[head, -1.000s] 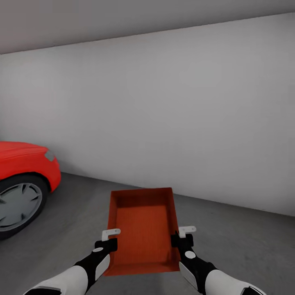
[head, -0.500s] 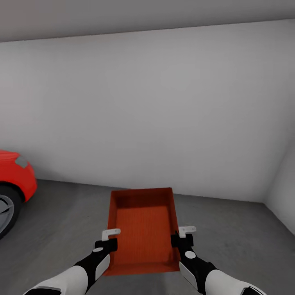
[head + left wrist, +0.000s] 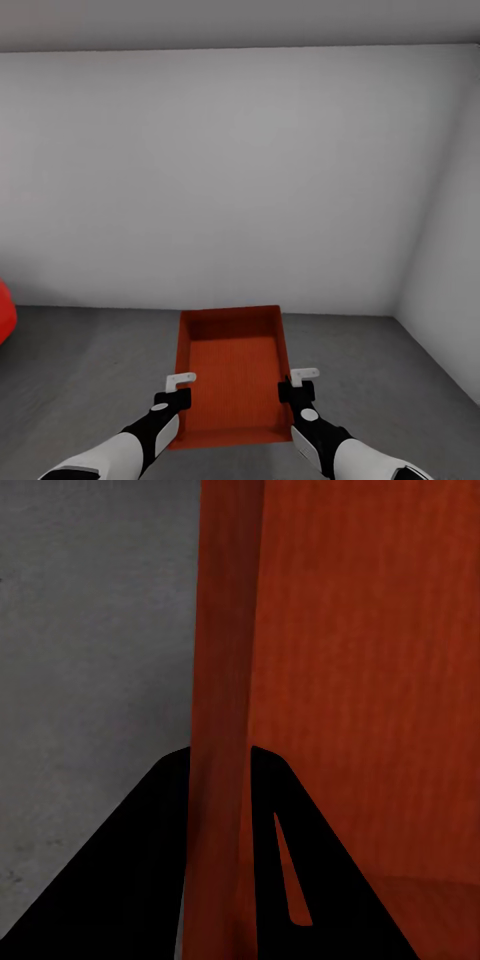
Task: Move the two storage containers from the living room to the garage. In the garage, place one container on the floor and stack the other container on top of it (either order is fine).
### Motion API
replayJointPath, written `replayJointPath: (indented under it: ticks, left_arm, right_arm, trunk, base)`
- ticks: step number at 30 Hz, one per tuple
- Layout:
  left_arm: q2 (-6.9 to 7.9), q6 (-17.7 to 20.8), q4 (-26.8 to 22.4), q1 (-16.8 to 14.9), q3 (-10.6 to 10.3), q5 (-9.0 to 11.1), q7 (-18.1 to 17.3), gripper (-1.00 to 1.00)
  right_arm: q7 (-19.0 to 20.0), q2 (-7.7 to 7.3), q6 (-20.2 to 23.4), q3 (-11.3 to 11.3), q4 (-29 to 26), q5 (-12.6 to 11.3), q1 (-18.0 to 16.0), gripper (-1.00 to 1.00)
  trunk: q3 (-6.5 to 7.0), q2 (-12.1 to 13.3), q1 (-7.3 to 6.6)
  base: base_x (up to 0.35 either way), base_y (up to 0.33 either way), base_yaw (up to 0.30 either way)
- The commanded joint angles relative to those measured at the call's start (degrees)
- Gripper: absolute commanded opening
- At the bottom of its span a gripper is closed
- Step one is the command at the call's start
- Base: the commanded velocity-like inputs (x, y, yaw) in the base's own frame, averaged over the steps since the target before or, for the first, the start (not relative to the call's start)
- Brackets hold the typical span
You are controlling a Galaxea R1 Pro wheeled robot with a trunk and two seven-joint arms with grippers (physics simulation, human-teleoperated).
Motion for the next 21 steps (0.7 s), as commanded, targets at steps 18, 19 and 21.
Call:
replayJointPath:
  ticks: [18,19,21]
  left_arm:
    - [-0.04,-1.89,-2.23,-0.06,1.77,0.08,0.37,-1.0]
    - [-0.04,-1.88,-2.23,-0.06,1.77,0.08,0.37,-1.0]
    - [-0.04,-1.87,-2.23,-0.06,1.77,0.08,0.37,-1.0]
  right_arm:
    - [-0.63,0.26,-0.55,-1.48,0.31,-2.2,-0.05,-1.0]
    - [-0.66,0.27,-0.55,-1.48,0.31,-2.19,-0.05,-1.0]
    - [-0.7,0.28,-0.55,-1.48,0.31,-2.19,-0.05,-1.0]
  trunk:
    - [-0.11,-0.09,0.02]
    - [-0.11,-0.09,0.02]
    - [-0.11,-0.09,0.02]
  base:
    - [0.058,0.041,-0.011]
    - [0.233,0.189,0.0]
    - [0.24,0.199,0.0]
